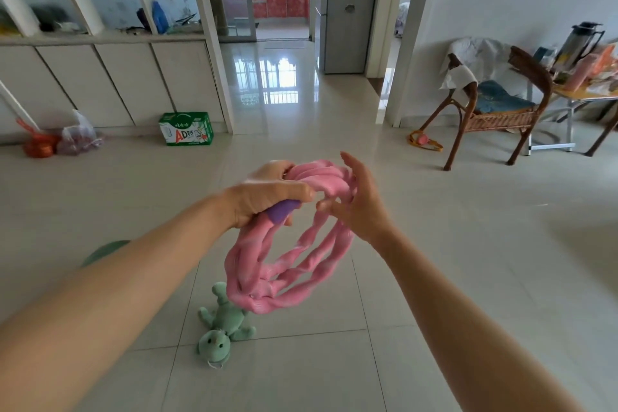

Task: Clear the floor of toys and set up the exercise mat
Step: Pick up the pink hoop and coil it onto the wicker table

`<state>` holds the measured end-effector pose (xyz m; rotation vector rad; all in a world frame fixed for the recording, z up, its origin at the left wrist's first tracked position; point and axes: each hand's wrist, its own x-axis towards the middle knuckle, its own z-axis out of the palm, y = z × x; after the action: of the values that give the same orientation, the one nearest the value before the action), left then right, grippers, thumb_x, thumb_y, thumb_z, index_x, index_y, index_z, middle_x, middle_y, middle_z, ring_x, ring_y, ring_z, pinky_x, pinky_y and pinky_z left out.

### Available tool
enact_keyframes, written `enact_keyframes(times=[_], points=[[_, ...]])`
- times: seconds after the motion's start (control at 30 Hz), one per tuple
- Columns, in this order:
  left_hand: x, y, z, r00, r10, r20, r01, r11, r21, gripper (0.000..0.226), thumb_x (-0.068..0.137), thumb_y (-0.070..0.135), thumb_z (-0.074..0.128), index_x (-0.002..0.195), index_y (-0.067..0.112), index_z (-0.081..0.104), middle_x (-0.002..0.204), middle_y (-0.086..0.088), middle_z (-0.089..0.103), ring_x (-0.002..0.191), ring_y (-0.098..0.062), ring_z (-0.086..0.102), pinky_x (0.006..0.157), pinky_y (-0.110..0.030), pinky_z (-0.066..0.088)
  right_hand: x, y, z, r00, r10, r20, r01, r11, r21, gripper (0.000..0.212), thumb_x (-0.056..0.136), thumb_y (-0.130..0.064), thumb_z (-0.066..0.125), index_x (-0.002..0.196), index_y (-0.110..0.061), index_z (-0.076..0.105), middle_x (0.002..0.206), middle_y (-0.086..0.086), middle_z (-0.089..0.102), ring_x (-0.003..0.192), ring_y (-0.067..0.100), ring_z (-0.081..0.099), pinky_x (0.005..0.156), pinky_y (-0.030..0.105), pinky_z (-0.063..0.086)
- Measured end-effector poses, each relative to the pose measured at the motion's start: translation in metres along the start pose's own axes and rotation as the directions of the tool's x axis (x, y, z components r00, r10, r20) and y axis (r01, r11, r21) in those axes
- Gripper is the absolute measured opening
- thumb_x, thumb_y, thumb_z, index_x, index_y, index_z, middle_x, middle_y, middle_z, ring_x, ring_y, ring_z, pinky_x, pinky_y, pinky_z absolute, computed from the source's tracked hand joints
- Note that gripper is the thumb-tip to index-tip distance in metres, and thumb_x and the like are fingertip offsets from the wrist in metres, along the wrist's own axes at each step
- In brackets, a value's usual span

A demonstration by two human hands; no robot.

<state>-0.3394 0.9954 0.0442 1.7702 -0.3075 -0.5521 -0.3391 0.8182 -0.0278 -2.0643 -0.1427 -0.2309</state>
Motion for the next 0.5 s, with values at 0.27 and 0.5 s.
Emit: enact_keyframes(times=[0.27,0.5], points=[[0.003,0.012,0.01,0.975,0.059,-0.212,-0.105,0.971,-0.213,0.025,0.062,0.022,0.064,0.083,0.01,0.057,0.059,-0.001,0.057,0.044,-0.009,0.053,0.044,-0.023,0.048,-0.074,0.094,0.039,0.741,0.596,0.31,-0.633,0.467,0.617,0.112,0.064,-0.049,0.073,0.147,-0.03,0.001,0.155,0.007,0.018,0.139,0.026,0.026,0.109,0.055,0.021],[0.002,0.009,0.017,0.961,0.068,-0.267,-0.185,0.877,-0.444,0.033,0.057,0.026,0.065,0.085,0.009,0.056,0.06,-0.001,0.052,0.042,-0.01,0.048,0.044,-0.021,0.046,-0.06,0.07,0.036,0.865,0.271,0.423,-0.475,0.168,0.864,0.076,0.071,-0.045,0.072,0.13,-0.004,0.047,0.111,0.018,0.06,0.104,0.032,0.059,0.09,0.046,0.052]])
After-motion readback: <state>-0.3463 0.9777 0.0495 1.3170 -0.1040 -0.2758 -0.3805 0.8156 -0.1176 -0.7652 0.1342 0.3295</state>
